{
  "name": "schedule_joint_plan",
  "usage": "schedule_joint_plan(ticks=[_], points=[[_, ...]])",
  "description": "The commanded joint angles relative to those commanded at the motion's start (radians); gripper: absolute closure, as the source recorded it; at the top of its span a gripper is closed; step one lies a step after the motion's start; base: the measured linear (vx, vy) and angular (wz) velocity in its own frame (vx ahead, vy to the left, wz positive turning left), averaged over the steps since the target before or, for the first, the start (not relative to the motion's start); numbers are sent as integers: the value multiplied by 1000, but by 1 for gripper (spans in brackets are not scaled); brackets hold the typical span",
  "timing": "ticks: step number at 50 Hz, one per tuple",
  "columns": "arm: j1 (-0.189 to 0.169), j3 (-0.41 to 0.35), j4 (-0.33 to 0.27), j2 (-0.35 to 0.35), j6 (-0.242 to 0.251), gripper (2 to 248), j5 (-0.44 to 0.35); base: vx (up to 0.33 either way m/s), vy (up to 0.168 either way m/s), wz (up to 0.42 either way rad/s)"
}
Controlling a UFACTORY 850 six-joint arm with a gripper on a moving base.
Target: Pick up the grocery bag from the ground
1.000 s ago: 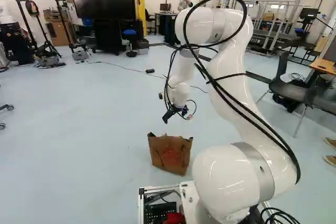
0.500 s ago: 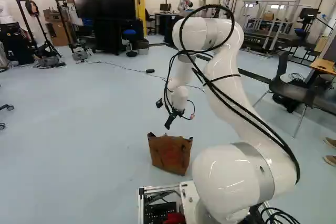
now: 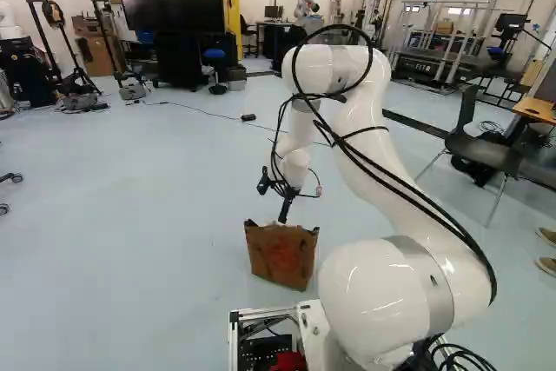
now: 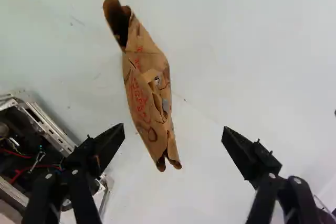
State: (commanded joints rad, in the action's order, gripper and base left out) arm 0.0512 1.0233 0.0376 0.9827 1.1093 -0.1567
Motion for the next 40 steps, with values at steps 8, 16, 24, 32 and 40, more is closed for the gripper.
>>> schedule_joint_plan(ticks=[8,16,24,32,40], points=[[0,22,0,31,112,3,23,0,0,0],[0,44,0,62,224,3,48,0,0,0],[0,67,0,94,282,3,74,0,0,0],[0,91,0,125,292,3,102,0,0,0],[0,115,0,156,293,3,130,0,0,0]])
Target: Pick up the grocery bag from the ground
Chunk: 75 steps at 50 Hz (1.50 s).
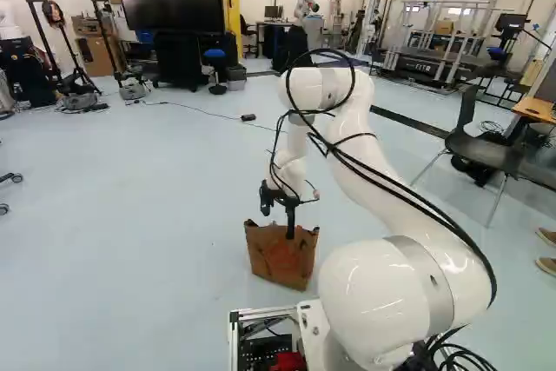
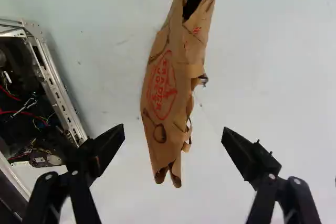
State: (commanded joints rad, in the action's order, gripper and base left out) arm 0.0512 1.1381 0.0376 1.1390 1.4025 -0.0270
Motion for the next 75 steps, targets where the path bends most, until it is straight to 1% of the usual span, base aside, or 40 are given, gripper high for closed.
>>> schedule_joint_plan(ticks=[14,75], points=[[0,43,0,55,0,3,31,0,0,0],[0,244,0,289,0,3,33,0,0,0]])
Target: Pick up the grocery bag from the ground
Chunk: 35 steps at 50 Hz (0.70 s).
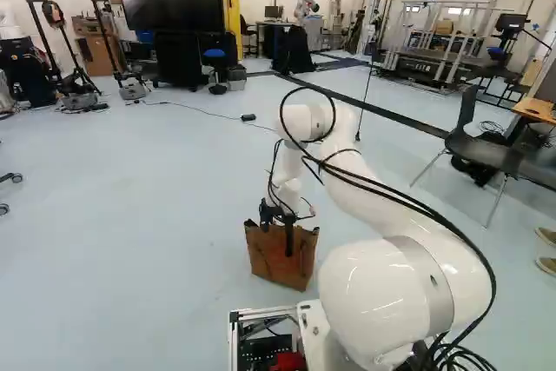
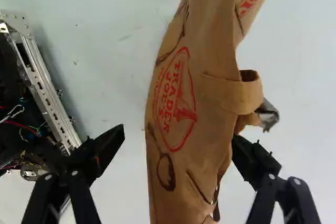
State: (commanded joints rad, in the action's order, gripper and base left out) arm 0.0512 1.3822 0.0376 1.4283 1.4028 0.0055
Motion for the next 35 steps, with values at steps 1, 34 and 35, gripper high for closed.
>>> schedule_joint_plan(ticks=[1,34,35], points=[[0,2,0,2,0,3,0,0,0,0],[8,-60,0,-36,0,224,0,0,0,0],[9,-67,0,-40,0,224,0,0,0,0]])
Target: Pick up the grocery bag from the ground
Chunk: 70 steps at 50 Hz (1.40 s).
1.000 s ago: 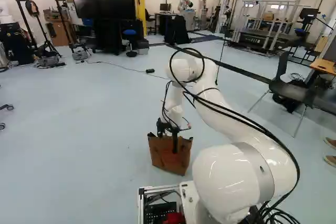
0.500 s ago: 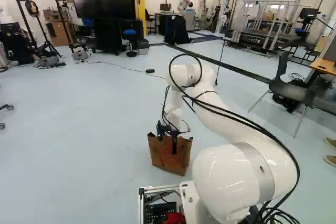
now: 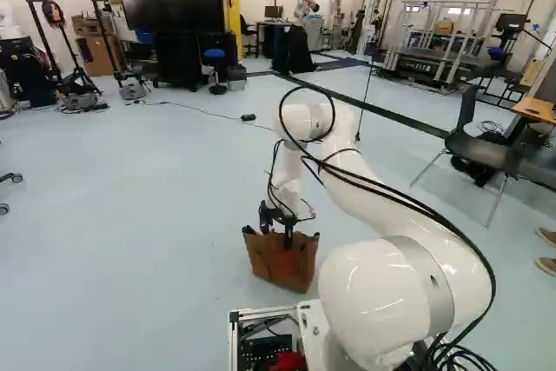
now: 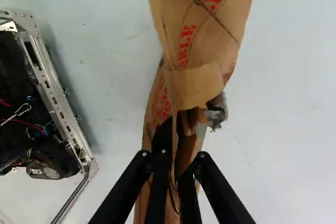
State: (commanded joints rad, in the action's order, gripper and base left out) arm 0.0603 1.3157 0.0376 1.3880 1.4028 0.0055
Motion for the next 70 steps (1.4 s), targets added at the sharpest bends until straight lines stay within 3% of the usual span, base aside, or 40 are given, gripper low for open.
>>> schedule_joint_plan(ticks=[15,49,70], points=[[15,-100,3,-66,0,229,-18,0,0,0],[29,-324,93,-219,0,229,-270,0,0,0],[38,-461,149,-320,0,229,-379,0,0,0]])
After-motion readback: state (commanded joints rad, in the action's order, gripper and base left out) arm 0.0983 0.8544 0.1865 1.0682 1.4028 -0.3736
